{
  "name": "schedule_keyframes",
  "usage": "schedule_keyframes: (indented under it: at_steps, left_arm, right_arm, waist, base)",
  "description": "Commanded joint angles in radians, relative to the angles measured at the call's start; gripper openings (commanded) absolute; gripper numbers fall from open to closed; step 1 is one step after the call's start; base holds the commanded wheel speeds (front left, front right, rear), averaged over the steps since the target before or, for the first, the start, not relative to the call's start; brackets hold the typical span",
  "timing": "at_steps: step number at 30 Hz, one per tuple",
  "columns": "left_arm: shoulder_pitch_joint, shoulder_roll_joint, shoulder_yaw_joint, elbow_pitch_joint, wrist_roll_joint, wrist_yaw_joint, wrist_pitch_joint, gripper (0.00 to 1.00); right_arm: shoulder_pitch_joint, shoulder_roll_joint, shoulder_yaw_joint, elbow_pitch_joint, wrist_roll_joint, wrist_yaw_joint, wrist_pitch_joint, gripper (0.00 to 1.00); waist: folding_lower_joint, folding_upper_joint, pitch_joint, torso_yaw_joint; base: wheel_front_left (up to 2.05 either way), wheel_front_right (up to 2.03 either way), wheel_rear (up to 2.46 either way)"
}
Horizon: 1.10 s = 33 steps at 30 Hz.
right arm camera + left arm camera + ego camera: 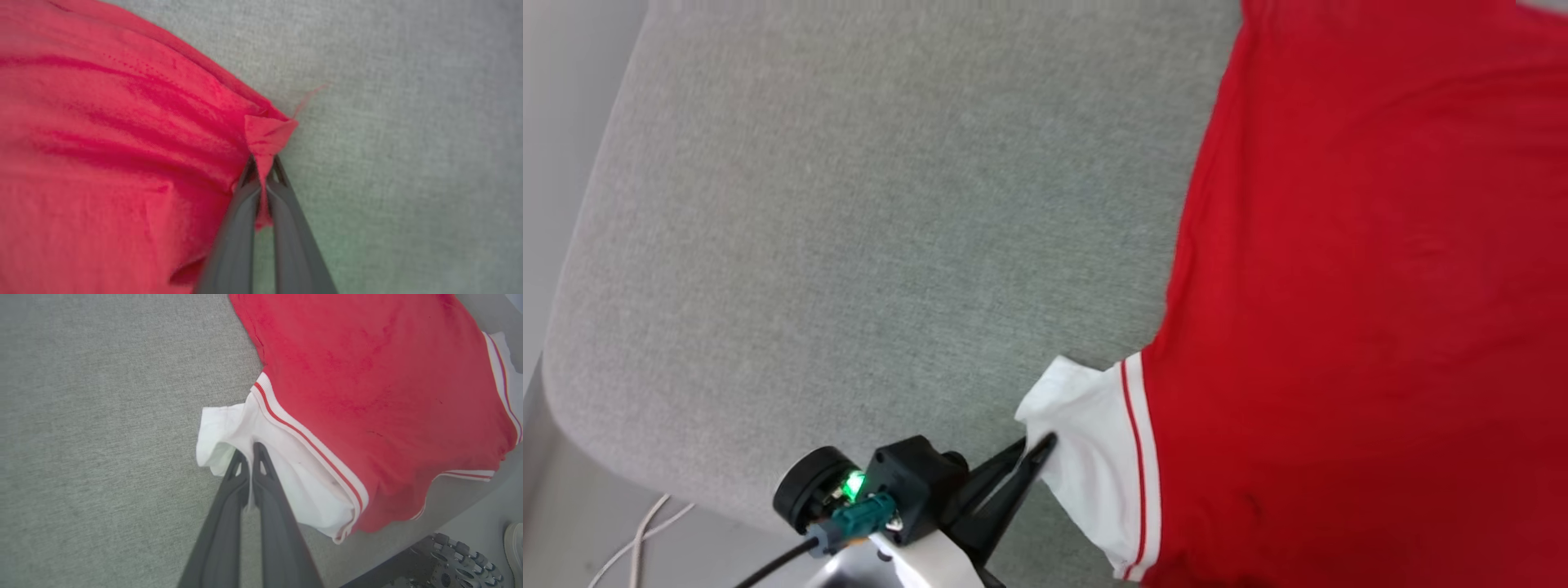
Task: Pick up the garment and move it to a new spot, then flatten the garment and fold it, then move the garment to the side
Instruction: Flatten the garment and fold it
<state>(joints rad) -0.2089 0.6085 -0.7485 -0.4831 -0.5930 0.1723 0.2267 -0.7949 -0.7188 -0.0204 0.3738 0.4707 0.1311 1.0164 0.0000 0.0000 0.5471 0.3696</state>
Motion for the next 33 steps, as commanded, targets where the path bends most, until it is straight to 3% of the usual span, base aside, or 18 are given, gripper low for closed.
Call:
schedule_keyframes:
  at_steps: [1, 4, 19, 25, 33]
  left_arm:
    - [0.01, 0.003, 0.005, 0.003, -0.003, 0.006, 0.001, 0.0]
    - [0.023, 0.014, 0.022, 0.024, -0.022, 0.015, -0.005, 0.0]
    - [0.149, 0.062, 0.087, 0.148, -0.125, 0.035, -0.068, 0.0]
    - [0.183, 0.067, 0.098, 0.184, -0.154, 0.032, -0.09, 0.0]
    - [0.182, 0.034, 0.083, 0.239, -0.164, 0.022, -0.109, 0.0]
  right_arm:
    - [0.049, 0.018, 0.002, 0.028, 0.011, -0.001, 0.006, 0.0]
    - [0.1, 0.053, -0.003, 0.016, 0.041, -0.001, -0.007, 0.0]
    - [0.518, 0.102, 0.038, -0.102, 0.096, -0.001, -0.111, 0.0]
    - [0.668, 0.133, -0.012, -0.141, 0.122, -0.001, -0.135, 0.0]
    - [0.825, 0.187, -0.033, -0.147, 0.102, -0.001, -0.157, 0.0]
  waist:
    - [0.0, 0.0, -0.061, -0.055]
    - [0.0, 0.0, -0.116, -0.097]
    - [0.0, 0.0, -0.362, -0.249]
    - [0.0, 0.0, -0.413, -0.28]
    - [0.0, 0.0, -0.439, -0.293]
  base:
    - [0.0, 0.0, 0.0]
    - [0.0, 0.0, 0.0]
    - [0.0, 0.0, 0.0]
    - [0.0, 0.0, 0.0]
    - [0.0, 0.0, 0.0]
